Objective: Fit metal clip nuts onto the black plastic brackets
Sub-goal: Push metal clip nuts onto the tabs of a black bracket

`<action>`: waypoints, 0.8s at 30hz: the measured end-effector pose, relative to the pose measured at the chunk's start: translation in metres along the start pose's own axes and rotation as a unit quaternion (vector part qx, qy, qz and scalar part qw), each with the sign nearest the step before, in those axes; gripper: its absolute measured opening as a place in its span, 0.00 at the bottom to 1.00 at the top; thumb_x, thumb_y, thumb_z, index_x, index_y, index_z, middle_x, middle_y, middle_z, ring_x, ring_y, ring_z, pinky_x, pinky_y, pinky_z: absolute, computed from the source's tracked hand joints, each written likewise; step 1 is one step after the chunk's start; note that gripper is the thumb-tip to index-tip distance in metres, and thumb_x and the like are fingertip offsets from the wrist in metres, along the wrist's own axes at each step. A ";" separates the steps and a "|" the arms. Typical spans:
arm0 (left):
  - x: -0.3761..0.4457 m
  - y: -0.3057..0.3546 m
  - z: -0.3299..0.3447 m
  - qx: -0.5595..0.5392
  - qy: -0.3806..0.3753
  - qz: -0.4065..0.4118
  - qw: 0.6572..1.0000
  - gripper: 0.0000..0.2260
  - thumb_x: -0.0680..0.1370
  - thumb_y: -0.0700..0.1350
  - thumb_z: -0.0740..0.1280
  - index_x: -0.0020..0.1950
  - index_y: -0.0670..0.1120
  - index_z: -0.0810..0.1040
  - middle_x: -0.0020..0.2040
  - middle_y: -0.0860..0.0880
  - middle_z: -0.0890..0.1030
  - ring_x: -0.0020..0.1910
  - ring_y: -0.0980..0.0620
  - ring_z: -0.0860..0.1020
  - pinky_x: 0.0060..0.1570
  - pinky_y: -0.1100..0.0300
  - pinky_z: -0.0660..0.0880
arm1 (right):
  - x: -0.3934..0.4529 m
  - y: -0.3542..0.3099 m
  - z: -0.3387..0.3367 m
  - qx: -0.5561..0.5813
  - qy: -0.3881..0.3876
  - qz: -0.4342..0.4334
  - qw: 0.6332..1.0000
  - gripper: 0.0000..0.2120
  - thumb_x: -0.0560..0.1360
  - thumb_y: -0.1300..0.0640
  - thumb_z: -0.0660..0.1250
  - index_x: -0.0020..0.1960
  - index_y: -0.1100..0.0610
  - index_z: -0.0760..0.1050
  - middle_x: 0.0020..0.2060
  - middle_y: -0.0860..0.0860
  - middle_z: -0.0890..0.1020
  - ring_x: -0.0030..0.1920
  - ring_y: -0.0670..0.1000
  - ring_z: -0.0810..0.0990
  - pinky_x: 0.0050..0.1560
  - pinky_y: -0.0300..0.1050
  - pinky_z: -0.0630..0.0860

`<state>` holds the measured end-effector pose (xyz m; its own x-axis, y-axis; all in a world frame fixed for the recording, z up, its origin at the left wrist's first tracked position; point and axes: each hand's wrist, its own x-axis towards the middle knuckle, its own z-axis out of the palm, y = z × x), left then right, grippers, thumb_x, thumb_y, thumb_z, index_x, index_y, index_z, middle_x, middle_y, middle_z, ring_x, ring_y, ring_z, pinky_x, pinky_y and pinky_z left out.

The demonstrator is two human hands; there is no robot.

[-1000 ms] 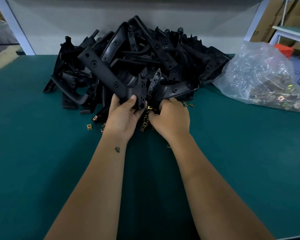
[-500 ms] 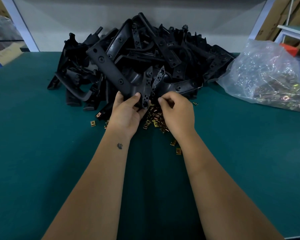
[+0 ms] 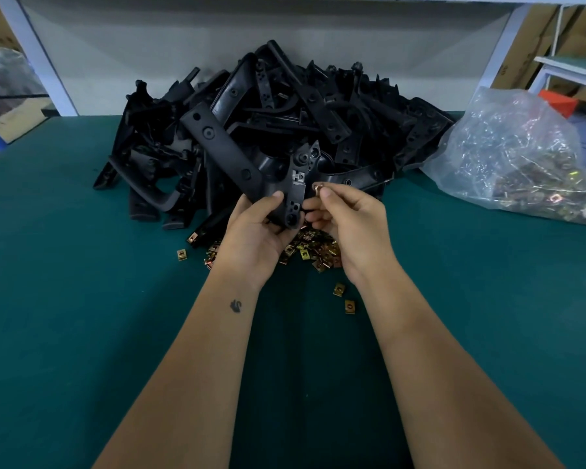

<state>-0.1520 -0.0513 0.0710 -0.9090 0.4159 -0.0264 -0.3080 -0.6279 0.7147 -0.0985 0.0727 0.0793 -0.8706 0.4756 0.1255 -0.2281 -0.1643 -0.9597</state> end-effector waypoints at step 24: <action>-0.006 0.000 0.002 -0.003 -0.025 -0.026 0.999 0.08 0.79 0.36 0.66 0.56 0.45 0.78 0.52 0.46 0.84 0.49 0.50 0.83 0.47 0.56 0.80 | -0.001 -0.003 0.001 0.156 0.008 -0.003 0.988 0.07 0.75 0.69 0.69 0.49 0.61 0.82 0.40 0.54 0.85 0.43 0.50 0.85 0.45 0.39 0.80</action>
<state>-0.1464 -0.0523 0.0729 -0.8765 0.4805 -0.0286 -0.3568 -0.6088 0.7086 -0.0974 0.0722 0.0824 -0.8628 0.4901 0.1242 -0.3584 -0.4196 -0.8340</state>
